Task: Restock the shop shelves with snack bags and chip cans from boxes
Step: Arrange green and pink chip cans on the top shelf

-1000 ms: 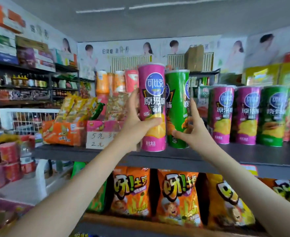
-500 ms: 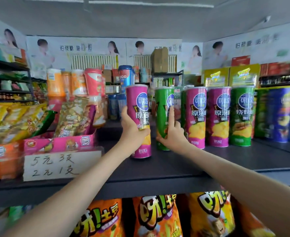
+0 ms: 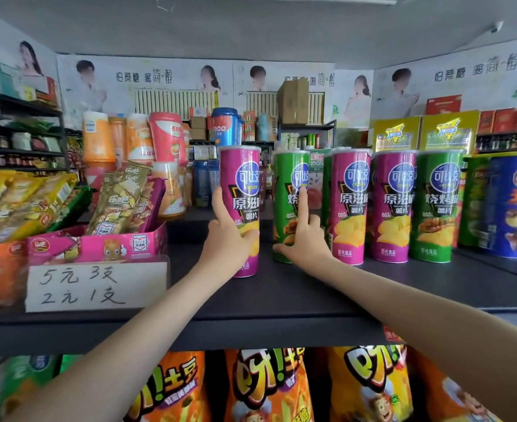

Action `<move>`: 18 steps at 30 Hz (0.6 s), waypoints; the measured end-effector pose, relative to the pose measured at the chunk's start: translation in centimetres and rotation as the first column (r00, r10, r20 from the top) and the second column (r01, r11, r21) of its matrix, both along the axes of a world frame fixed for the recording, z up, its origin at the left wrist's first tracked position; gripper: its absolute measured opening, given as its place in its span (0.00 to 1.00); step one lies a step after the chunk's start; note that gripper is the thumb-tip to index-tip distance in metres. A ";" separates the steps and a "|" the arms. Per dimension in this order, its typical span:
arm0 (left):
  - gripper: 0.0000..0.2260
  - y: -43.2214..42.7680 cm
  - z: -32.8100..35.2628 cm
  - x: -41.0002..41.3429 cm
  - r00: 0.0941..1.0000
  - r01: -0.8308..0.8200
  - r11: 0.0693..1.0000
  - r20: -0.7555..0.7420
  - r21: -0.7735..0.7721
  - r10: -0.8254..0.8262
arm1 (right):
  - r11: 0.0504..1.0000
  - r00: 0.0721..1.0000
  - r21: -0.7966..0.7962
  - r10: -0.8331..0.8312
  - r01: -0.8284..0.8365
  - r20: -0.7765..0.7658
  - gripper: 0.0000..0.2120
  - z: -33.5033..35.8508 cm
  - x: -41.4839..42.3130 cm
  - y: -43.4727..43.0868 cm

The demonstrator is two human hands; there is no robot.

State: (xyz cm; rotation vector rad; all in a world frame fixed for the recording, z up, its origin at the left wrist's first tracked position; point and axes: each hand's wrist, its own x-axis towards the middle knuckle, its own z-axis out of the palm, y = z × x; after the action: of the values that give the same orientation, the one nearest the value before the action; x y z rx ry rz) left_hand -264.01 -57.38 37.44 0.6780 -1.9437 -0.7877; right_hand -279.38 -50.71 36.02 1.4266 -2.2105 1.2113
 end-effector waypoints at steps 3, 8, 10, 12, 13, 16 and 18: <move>0.53 0.3 -0.4 0.2 0.998 -0.011 0.999 0.059 -0.048 0.014 | 1.000 1.000 0.000 0.014 -0.014 -0.007 0.59 0.1 0.3 0.2; 0.55 0.4 -0.5 0.5 0.990 -0.026 0.994 0.136 -0.109 0.041 | 0.997 0.997 -0.002 0.076 -0.076 -0.033 0.60 0.2 -0.1 -0.4; 0.53 0.7 -0.3 0.7 0.987 -0.023 0.994 0.154 -0.103 0.038 | 0.999 0.999 0.019 0.028 -0.027 -0.037 0.57 0.4 -0.1 -0.8; 0.52 0.9 -0.3 0.7 0.984 -0.020 0.995 0.173 -0.095 0.037 | 0.998 0.999 0.050 -0.027 0.029 -0.032 0.53 0.5 -0.2 -1.2; 0.52 1.0 -0.2 0.7 0.984 -0.023 0.995 0.176 -0.095 0.039 | 0.996 0.998 0.062 -0.055 0.058 -0.036 0.52 0.5 -0.3 -1.3; 0.52 0.9 -0.3 0.7 0.984 -0.028 0.995 0.172 -0.093 0.043 | 0.988 0.990 0.087 -0.124 0.130 -0.065 0.51 0.6 -0.6 -1.8; 0.53 0.8 -0.3 0.7 0.985 -0.026 0.996 0.170 -0.088 0.041 | 0.983 0.986 0.094 -0.150 0.156 -0.070 0.51 0.6 -0.8 -2.0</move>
State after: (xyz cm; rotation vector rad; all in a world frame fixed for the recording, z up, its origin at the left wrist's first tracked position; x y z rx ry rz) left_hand -263.33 -56.62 37.14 0.7456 -2.1034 -0.6395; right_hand -280.17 -52.72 36.67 1.2830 -2.3179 1.0062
